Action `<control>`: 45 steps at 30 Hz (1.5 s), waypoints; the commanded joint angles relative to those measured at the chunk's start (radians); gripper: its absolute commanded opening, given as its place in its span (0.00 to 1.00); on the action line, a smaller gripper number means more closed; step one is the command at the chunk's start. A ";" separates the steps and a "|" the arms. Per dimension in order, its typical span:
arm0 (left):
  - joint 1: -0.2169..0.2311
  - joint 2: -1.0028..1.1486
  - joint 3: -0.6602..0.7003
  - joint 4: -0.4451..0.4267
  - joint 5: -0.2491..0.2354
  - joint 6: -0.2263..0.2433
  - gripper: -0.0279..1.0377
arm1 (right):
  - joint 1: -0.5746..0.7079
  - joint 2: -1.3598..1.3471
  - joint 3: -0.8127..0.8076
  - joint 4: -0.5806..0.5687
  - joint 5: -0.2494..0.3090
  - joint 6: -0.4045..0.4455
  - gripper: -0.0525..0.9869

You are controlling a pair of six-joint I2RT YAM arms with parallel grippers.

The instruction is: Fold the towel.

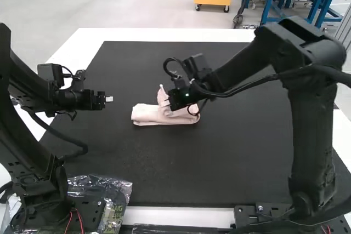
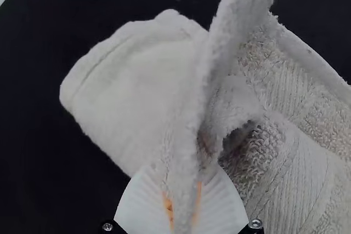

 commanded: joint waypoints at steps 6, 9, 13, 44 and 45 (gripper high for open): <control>0.034 -0.032 -0.004 0.015 0.033 0.012 0.94 | 0.084 0.062 0.107 0.005 0.004 0.044 0.03; 0.047 -0.032 -0.004 0.013 0.039 0.014 0.94 | 0.102 0.080 0.143 0.018 -0.013 0.102 0.15; 0.078 -0.042 -0.006 0.007 0.062 0.015 0.94 | 0.130 0.080 0.208 0.025 -0.041 0.123 0.63; 0.119 -0.108 -0.057 0.044 0.086 -0.083 0.94 | 0.014 0.105 -0.013 0.406 -0.110 0.126 0.03; 0.116 -0.108 -0.055 0.044 0.086 -0.085 0.94 | 0.010 0.117 -0.015 0.417 -0.110 0.126 0.03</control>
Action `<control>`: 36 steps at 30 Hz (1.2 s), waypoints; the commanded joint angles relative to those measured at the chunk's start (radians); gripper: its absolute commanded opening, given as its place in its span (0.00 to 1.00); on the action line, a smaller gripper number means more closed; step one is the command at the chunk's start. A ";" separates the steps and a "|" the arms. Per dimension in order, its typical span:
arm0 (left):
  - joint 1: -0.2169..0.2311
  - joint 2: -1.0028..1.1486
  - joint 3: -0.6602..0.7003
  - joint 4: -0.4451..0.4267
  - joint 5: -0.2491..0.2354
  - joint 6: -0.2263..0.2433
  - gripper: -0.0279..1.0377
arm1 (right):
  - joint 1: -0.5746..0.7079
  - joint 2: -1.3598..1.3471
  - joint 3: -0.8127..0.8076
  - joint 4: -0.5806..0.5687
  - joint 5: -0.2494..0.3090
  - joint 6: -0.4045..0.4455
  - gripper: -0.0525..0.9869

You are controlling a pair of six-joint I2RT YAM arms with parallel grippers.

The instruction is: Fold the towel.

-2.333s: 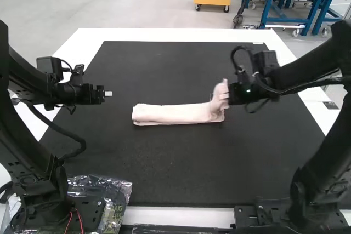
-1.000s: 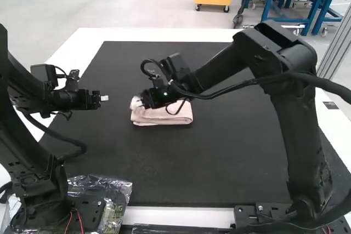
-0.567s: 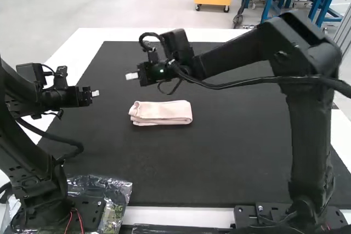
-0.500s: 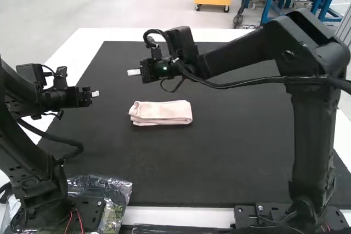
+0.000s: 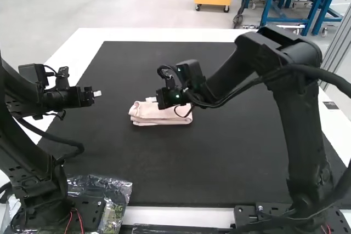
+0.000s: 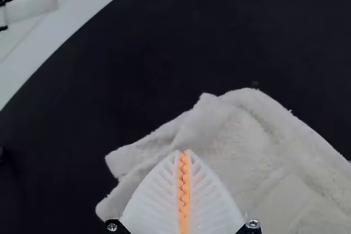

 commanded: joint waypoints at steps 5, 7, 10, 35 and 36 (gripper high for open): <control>-0.020 -0.027 -0.018 0.009 0.021 -0.022 0.94 | -0.018 0.082 0.002 0.073 -0.008 -0.019 0.03; -0.021 -0.032 -0.018 0.020 0.023 -0.036 0.94 | -0.016 0.115 -0.001 0.076 -0.006 -0.028 0.03; -0.023 -0.041 -0.015 0.026 0.021 -0.047 0.94 | -0.009 0.165 -0.013 0.081 -0.005 -0.031 0.03; -0.268 -0.291 0.392 -0.086 -0.084 -0.346 0.94 | -0.389 -0.768 0.121 -0.157 0.100 0.023 0.94; -0.282 -0.312 0.409 -0.086 -0.107 -0.351 0.94 | -0.417 -0.817 0.119 -0.176 0.103 0.017 0.94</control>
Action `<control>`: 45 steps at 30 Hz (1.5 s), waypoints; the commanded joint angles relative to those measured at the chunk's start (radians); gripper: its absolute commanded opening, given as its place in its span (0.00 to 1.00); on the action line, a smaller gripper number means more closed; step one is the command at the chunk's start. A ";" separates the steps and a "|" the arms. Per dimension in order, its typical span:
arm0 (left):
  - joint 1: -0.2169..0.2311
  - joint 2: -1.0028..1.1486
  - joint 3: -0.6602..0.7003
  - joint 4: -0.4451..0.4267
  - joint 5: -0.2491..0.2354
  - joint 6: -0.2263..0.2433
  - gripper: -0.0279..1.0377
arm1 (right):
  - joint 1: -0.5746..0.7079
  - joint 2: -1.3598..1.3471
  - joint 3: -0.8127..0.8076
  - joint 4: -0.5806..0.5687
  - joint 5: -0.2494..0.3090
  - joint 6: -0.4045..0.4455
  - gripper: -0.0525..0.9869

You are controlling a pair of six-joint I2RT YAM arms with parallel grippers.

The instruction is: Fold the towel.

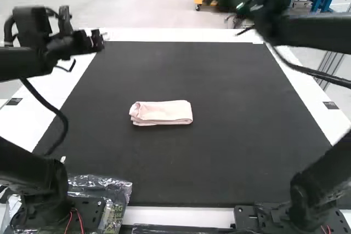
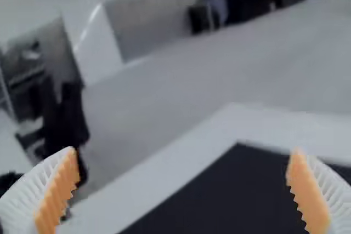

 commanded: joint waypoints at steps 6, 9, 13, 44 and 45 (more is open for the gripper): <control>-0.087 -0.248 0.099 0.016 -0.193 -0.063 0.94 | -0.220 -0.427 -0.060 -0.139 0.097 -0.080 0.94; -0.097 -0.352 0.090 -0.002 -0.236 -0.061 0.94 | -0.306 -0.602 -0.129 -0.134 0.097 -0.085 0.94; -0.094 -0.525 0.052 0.001 -0.271 -0.061 0.94 | -0.406 -0.834 -0.186 -0.176 0.096 -0.085 0.94; -0.082 -1.187 -0.545 0.059 -0.498 0.224 0.94 | -0.452 -1.395 -1.049 0.010 0.217 -0.090 0.94; -0.084 -1.185 -0.587 0.050 -0.498 0.224 0.94 | -0.452 -1.395 -1.078 0.010 0.226 -0.116 0.94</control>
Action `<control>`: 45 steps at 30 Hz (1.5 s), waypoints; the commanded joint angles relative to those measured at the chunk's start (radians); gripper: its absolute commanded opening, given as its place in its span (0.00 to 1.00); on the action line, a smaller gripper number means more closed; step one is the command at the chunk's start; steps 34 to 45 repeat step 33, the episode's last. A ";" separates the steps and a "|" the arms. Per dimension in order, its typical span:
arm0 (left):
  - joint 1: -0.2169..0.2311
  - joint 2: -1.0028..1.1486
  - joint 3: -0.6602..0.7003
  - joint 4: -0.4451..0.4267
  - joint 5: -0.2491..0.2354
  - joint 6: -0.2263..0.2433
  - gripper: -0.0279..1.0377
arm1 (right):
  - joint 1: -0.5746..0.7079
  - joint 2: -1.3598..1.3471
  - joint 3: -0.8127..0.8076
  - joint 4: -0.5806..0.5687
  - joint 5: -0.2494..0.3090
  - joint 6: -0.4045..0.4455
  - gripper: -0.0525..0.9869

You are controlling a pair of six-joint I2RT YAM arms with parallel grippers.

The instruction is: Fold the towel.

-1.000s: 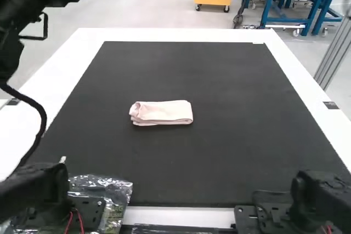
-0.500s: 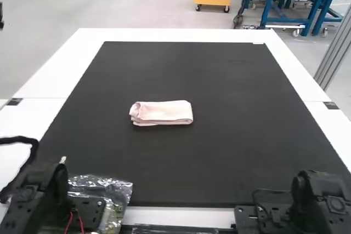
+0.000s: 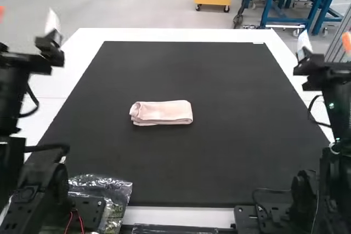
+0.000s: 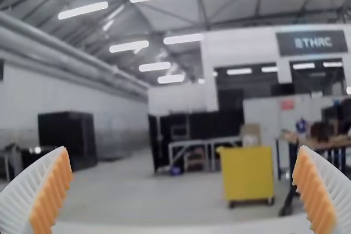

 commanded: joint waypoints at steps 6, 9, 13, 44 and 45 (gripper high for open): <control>0.011 -0.002 -0.239 -0.027 -0.066 0.041 0.94 | -0.005 -0.010 -0.120 -0.051 0.039 -0.151 0.94; 0.011 -0.002 -0.284 -0.051 -0.069 0.052 0.94 | -0.005 -0.010 -0.155 -0.170 0.093 -0.183 0.94; 0.004 -0.002 -0.284 -0.248 -0.083 0.079 0.94 | -0.007 -0.010 -0.158 -0.351 0.101 -0.237 0.94; -0.006 -0.002 -0.285 -0.306 -0.071 0.121 0.94 | -0.007 -0.010 -0.158 -0.487 0.093 -0.306 0.94; -0.006 -0.002 -0.285 -0.306 -0.071 0.121 0.94 | -0.007 -0.010 -0.158 -0.487 0.093 -0.306 0.94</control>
